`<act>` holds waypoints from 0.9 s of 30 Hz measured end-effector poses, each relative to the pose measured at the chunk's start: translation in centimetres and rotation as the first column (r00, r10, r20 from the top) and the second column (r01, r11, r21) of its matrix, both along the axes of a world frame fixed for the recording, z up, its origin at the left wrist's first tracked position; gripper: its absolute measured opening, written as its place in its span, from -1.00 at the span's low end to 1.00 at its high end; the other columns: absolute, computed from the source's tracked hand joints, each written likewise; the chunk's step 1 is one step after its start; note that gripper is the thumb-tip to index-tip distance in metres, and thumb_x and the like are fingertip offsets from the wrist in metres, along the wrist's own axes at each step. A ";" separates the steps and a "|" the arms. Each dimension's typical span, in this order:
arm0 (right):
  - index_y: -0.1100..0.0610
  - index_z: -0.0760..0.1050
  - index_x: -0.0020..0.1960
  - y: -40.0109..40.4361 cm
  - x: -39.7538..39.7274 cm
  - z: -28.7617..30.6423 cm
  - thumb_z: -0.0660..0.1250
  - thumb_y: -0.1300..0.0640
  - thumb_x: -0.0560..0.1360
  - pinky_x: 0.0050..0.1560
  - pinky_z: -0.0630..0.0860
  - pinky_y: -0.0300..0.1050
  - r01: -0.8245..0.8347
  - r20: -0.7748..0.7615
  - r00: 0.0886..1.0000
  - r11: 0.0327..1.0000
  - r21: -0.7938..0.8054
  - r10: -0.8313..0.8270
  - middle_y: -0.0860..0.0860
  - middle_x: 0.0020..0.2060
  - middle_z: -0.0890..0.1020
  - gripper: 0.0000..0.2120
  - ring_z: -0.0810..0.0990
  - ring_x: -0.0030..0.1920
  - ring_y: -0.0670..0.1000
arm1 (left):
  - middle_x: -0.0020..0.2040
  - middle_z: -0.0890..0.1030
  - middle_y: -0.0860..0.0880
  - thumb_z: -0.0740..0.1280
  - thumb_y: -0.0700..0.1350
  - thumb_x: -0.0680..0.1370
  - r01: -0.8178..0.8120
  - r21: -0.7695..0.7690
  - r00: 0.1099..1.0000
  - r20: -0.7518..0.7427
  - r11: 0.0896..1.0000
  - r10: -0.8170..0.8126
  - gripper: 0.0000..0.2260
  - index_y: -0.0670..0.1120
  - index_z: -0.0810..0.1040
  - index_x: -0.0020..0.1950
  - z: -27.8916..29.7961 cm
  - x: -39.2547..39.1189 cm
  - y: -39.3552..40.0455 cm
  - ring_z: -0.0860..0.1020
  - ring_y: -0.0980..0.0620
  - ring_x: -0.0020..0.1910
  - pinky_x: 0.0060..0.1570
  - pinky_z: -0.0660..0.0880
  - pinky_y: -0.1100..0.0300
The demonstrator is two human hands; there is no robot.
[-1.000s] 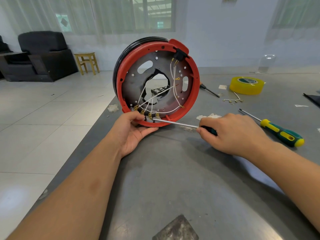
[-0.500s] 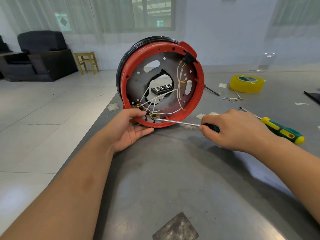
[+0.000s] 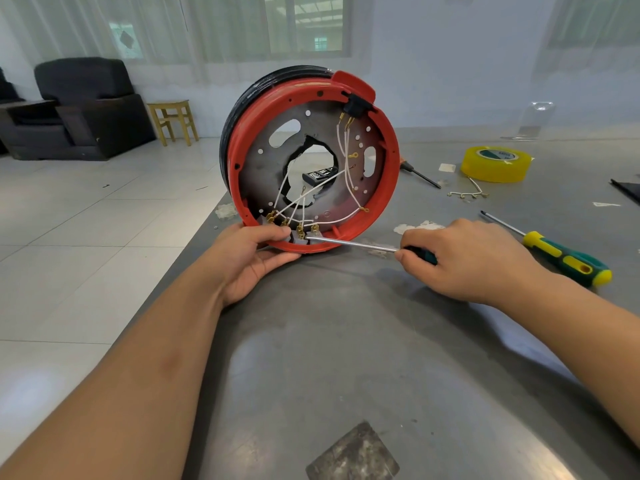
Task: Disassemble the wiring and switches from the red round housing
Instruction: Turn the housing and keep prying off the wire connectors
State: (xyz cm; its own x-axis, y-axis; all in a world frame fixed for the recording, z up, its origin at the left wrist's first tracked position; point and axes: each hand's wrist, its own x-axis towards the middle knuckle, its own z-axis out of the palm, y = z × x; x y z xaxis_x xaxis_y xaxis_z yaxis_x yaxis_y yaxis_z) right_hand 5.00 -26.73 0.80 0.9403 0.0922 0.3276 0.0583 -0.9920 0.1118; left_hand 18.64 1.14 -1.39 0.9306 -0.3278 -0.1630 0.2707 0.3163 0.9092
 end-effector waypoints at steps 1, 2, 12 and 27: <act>-0.23 0.45 0.10 0.0 0.0 0.0 -0.07 -0.35 0.56 -0.38 0.51 -0.13 -0.002 -0.002 1.000 1.000 0.004 0.002 -0.18 -0.36 0.43 -0.60 0.48 -0.33 -0.08 | 0.03 0.71 -0.26 0.40 -0.41 0.56 0.002 -0.006 1.000 0.004 1.000 -0.002 -0.64 -0.34 0.53 0.35 0.0 0.0 0.0 0.75 -0.20 0.03 -0.10 0.71 0.03; -0.23 0.46 0.10 -0.1 0.0 -0.1 -0.07 -0.36 0.56 -0.39 0.51 -0.13 -0.003 -0.001 1.000 1.000 0.009 0.003 -0.17 -0.35 0.43 -0.60 0.48 -0.33 -0.08 | 0.06 0.70 -0.27 0.41 -0.42 0.56 0.005 -0.012 1.000 0.009 1.000 -0.004 -0.64 -0.33 0.53 0.35 0.0 -0.1 0.1 0.75 -0.21 0.05 -0.09 0.72 0.01; -0.23 0.52 0.05 -0.8 0.6 -1.1 -0.01 -0.37 0.52 -0.31 0.45 -0.12 0.010 -0.080 0.997 0.979 0.205 0.007 -0.21 -0.28 0.51 -0.60 0.46 -0.27 -0.17 | 0.33 0.60 -0.39 0.44 -0.42 0.49 0.091 -0.053 0.996 0.023 0.994 -0.090 -0.43 -0.35 0.40 0.49 0.0 -0.3 0.6 0.69 -0.28 0.20 0.09 0.69 -0.06; -0.32 0.50 -0.07 -1.2 0.9 -0.9 0.03 -0.37 0.52 -0.19 0.52 -0.07 -0.007 -0.179 0.982 0.947 0.320 0.067 -0.25 -0.26 0.55 -0.70 0.51 -0.21 -0.17 | 0.33 0.59 -0.40 0.47 -0.41 0.41 0.095 0.002 0.993 0.074 0.995 -0.095 -0.38 -0.38 0.41 0.47 0.0 -0.6 0.6 0.71 -0.27 0.16 0.02 0.71 0.00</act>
